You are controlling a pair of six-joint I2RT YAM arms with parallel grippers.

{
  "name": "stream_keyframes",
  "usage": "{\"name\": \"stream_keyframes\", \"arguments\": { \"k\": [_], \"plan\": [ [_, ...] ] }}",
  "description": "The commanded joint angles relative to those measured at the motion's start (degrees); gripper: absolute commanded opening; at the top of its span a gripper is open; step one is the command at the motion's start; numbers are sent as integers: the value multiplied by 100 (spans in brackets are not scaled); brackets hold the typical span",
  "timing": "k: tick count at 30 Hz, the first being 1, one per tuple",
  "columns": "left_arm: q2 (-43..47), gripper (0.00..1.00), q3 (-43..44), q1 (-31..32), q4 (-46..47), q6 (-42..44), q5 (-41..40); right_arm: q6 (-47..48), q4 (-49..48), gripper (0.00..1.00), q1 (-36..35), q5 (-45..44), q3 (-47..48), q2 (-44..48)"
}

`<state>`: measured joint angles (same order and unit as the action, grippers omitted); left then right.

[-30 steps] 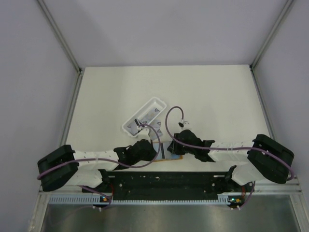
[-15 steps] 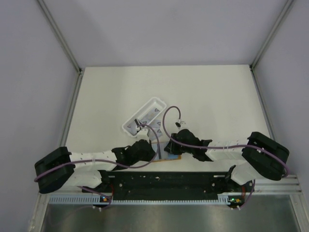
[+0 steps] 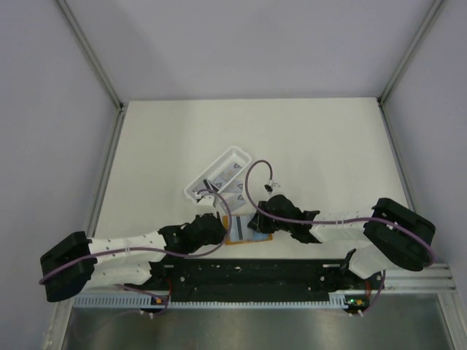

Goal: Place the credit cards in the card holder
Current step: Insert the credit card into the card holder.

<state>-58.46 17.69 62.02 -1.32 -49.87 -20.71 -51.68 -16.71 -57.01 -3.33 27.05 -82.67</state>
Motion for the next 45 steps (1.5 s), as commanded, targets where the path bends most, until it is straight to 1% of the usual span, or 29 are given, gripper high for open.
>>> {"name": "stream_keyframes", "arguments": {
  "k": [1, 4, 5, 7, 11, 21, 30, 33, 39, 41, 45],
  "plan": [
    [-201, 9, -82, -6, 88, -111, -65, 26, -8, 20, -91, 8, 20, -91],
    [-263, 8, -134, -6, 80, -128, -39, 44, 1, 20, -99, 26, 37, -100],
    [-271, 7, -152, -6, 254, -137, -30, 44, 1, 20, -91, 34, 29, -100],
    [-324, 5, -152, -6, 282, -120, -21, 53, 10, 20, -91, 43, 46, -109],
    [-473, 0, -135, -6, 369, -94, 67, 62, -25, 20, -91, 122, 81, -152],
    [-614, 0, -99, -6, 475, -93, 208, 35, -157, 19, -257, 254, 397, -451],
    [-623, 0, -134, -6, 484, -102, 216, 35, -430, 19, -310, 465, 424, -425],
    [-571, 0, -135, -6, 440, -111, 199, 123, -176, 22, -302, 220, 415, -180],
    [-342, 0, -117, -6, 343, -67, 164, 527, 1027, 35, -301, -527, 599, 655],
    [-359, 0, -91, -6, 378, -32, 173, 676, 1335, 36, -293, -756, 679, 849],
    [-631, 0, -20, -6, 597, 12, 304, 809, 1627, 38, -214, -1003, 688, 1183]
  ]
}}
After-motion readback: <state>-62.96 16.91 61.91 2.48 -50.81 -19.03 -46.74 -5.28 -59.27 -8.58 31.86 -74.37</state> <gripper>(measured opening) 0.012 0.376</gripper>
